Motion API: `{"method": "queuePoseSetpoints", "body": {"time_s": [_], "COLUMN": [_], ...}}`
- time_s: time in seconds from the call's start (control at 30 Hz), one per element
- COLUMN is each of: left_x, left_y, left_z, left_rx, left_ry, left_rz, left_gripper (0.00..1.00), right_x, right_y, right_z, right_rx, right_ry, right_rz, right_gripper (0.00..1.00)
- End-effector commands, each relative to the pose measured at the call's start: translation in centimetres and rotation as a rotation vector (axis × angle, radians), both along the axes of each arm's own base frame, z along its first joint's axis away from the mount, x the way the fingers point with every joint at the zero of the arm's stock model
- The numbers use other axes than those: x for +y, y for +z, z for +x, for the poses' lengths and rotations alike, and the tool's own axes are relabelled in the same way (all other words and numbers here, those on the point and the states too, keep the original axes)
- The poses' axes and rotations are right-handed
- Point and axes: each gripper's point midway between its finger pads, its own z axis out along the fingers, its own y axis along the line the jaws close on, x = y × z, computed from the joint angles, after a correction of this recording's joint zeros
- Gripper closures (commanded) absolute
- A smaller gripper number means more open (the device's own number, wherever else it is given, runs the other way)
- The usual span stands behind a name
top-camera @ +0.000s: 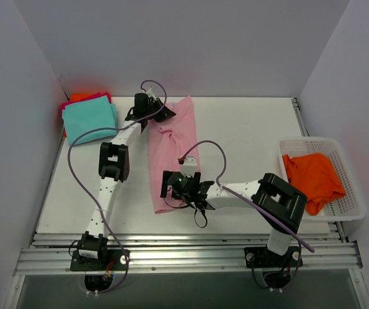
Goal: Fold and stack the t-shirts
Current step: Rotate the tshirt 90 degrees
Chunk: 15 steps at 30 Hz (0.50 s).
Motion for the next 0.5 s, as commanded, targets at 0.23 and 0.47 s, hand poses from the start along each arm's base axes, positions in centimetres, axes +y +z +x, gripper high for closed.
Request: {"method": "queuePoseSetpoints", "body": {"time_s": [0.23,0.47], "left_x": [1.0,5.6], "left_y": [24.3,33.8], "left_z": [-1.9,-4.8], "left_rx": [-0.527,-0.572], "left_ry": [-0.107,-0.012], "left_rz": [-0.050,-0.002], "left_gripper": [0.94,0.92], "right_x": [-1.7,-1.7], "right_y": [10.6,17.6], "right_z": [-2.8,-8.4], "right_rx": [-0.231,-0.365], "right_ry": [-0.143,-0.138], "right_rz": [-0.134,-0.170], "right_gripper": [0.00,0.00]}}
